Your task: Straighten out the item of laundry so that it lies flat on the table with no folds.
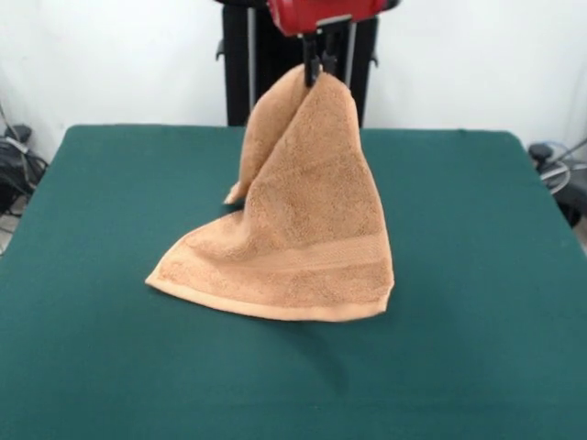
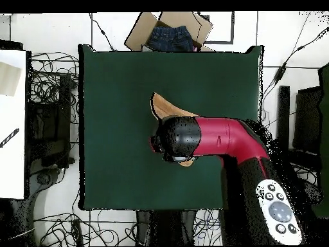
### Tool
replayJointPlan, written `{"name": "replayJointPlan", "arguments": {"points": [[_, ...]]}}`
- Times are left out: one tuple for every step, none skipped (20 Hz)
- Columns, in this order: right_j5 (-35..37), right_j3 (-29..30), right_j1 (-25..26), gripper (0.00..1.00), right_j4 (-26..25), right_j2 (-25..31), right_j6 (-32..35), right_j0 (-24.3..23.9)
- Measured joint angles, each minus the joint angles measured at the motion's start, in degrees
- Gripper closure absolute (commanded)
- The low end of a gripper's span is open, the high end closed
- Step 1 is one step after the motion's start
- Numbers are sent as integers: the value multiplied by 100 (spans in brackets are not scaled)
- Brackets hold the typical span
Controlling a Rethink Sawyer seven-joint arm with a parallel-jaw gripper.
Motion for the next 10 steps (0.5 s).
{"name": "replayJointPlan", "arguments": {"points": [[-20, 0, 20, 100, 1, -50, 0, 36], [-39, 1, 40, 100, 1, -100, 0, 73], [-67, 4, 69, 100, 4, -153, 0, 113], [-94, 7, 97, 100, 7, -207, 0, 154], [-131, 13, 125, 100, 11, -270, 0, 201], [-204, 32, 158, 100, 17, -344, 1, 260], [-276, 51, 192, 100, 22, -418, 1, 318], [-330, 74, 211, 100, 28, -449, 7, 347], [-383, 97, 231, 100, 33, -481, 12, 376], [-436, 119, 250, 100, 38, -512, 18, 405]]}}
